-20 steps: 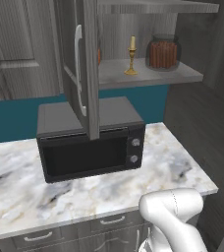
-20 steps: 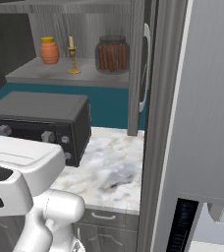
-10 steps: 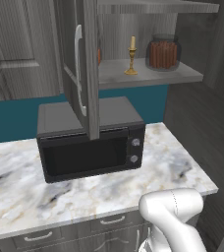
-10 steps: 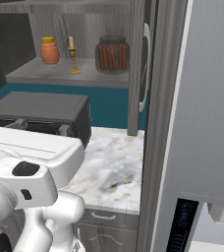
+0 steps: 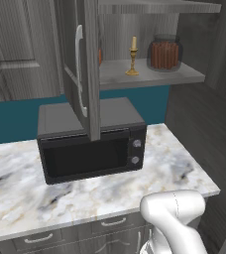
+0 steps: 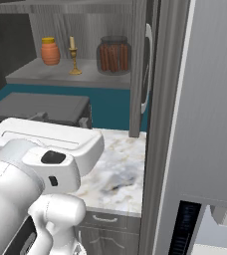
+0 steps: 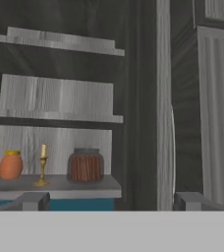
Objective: Pick the jar and candle from the dining table and place them in the open cabinet. Close the cabinet after placing the objects.
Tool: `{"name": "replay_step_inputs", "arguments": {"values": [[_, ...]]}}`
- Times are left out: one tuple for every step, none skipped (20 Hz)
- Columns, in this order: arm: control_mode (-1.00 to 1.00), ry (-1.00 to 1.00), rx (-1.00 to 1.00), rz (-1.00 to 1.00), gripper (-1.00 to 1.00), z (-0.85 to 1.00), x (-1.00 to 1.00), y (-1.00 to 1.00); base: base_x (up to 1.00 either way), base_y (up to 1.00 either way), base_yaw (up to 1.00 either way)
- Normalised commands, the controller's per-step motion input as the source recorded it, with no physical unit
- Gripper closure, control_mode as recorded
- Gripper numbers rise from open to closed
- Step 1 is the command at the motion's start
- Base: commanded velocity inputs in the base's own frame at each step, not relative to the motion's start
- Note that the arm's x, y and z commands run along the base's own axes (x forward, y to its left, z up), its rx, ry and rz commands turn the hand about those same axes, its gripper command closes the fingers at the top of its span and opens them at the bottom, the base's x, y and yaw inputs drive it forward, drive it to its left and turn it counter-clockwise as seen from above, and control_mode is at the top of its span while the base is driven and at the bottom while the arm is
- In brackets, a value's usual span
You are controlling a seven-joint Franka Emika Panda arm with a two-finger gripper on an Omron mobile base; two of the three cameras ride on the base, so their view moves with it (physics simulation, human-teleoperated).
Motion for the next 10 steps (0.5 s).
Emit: {"name": "replay_step_inputs", "arguments": {"values": [[-1.00,0.00,0.00,0.00,-1.00,0.00,0.29,-0.13,0.00,0.00,0.00],[-1.00,0.00,0.00,0.00,-1.00,0.00,0.24,-0.18,0.00,0.00,0.00],[-1.00,0.00,0.00,0.00,-1.00,0.00,0.25,-0.19,0.00,0.00,0.00],[-1.00,0.00,0.00,0.00,-1.00,0.00,0.23,-0.19,0.00,0.00,0.00],[-1.00,0.00,0.00,0.00,-1.00,0.00,0.21,-0.22,0.00,0.00,0.00],[-1.00,0.00,0.00,0.00,-1.00,0.00,0.21,-0.23,0.00,0.00,0.00],[-1.00,0.00,0.00,-0.01,-1.00,0.00,0.21,-0.26,0.00,0.00,0.00],[-1.00,0.00,0.00,-0.02,-1.00,0.00,0.26,-0.26,0.00,0.00,0.00],[-1.00,0.00,0.00,-0.04,-1.00,0.00,0.27,-0.23,0.00,0.00,0.00],[-1.00,0.00,0.00,-0.04,-1.00,0.00,0.31,-0.20,0.00,0.00,0.00]]}}
